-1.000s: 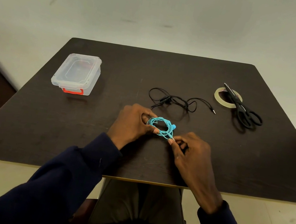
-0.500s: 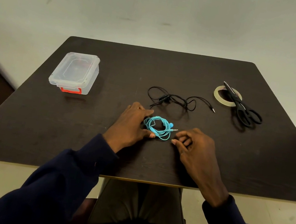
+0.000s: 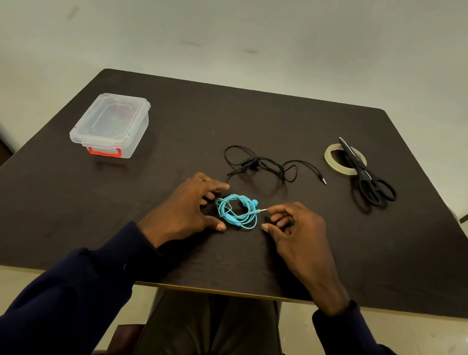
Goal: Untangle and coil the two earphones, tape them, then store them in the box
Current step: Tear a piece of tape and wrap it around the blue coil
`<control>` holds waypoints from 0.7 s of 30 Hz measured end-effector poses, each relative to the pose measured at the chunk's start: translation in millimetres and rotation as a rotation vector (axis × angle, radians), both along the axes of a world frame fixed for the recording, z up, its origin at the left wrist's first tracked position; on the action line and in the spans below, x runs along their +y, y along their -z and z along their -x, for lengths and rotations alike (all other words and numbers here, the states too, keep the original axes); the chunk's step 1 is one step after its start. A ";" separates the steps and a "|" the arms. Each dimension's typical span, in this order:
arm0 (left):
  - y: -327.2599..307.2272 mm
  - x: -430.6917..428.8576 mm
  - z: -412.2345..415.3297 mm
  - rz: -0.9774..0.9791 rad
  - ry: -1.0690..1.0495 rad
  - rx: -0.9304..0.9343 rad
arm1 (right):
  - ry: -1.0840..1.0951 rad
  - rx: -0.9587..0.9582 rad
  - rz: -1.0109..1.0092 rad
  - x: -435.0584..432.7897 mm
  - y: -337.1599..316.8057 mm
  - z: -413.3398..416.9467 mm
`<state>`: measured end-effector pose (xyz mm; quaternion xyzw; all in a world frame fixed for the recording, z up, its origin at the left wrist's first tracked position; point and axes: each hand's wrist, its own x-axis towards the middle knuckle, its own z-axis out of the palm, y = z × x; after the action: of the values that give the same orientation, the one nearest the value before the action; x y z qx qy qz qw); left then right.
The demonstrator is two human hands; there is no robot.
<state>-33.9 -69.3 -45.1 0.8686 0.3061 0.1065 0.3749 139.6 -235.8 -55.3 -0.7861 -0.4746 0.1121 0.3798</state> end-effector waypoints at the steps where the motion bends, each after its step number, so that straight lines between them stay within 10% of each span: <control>1: -0.9 0.2 0.7 0.002 0.004 0.000 | 0.000 0.001 -0.005 -0.6 -0.2 -0.8; 12: -9.6 21.9 12.0 0.102 0.080 0.041 | -0.052 0.047 -0.012 -4.0 -2.0 -11.3; 21: -46.4 35.3 -39.9 0.253 -0.053 -0.515 | 0.056 -0.063 -0.101 5.0 -29.4 -90.3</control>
<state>6.0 -34.1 1.3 0.7509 0.2343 0.2942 0.5429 229.9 -230.8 -25.9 -0.7821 -0.4689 0.0527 0.4070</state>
